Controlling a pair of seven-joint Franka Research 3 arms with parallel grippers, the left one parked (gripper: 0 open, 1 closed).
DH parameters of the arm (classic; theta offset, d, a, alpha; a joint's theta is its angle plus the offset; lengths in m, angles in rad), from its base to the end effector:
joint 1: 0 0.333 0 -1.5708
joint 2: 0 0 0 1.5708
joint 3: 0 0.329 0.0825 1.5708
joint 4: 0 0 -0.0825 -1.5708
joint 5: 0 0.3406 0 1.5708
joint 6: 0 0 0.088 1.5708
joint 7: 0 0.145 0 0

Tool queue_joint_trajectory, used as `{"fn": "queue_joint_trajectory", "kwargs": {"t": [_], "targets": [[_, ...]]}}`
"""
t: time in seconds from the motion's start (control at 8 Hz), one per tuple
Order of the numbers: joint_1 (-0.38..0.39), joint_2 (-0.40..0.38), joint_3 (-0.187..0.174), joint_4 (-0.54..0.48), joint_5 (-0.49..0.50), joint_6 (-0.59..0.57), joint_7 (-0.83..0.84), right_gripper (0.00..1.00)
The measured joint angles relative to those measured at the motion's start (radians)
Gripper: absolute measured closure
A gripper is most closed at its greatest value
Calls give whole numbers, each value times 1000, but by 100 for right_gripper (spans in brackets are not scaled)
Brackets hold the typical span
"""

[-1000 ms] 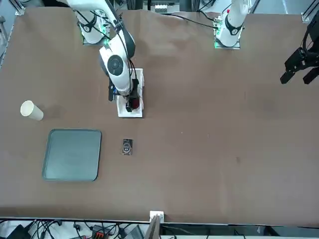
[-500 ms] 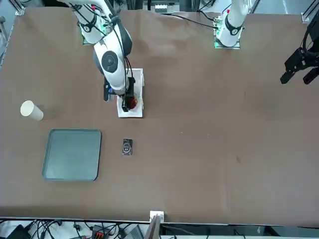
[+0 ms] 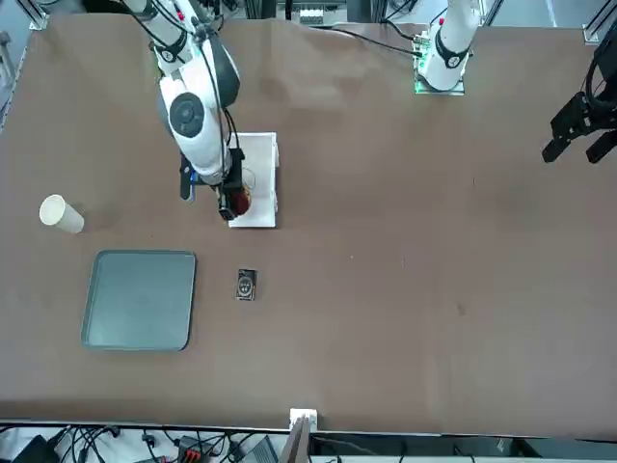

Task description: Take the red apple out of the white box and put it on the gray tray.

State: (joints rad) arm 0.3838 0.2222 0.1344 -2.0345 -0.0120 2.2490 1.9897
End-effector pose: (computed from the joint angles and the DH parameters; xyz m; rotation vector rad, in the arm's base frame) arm 0.4840 0.2729 0.3392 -2.3327 2.1026 0.0329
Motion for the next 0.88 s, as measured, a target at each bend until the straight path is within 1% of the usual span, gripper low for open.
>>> {"fn": "queue_joint_trajectory", "kwargs": {"t": [0.12, 0.38, 0.62, 0.88], "targets": [[-7, -2, 0, 27, -1, -39, -20, 14], [-40, -2, -1, 95, -3, -131, -112, 14], [-88, -2, -3, 130, -5, -151, -247, 14], [-142, -2, -5, 149, -6, -153, -417, 14]]}}
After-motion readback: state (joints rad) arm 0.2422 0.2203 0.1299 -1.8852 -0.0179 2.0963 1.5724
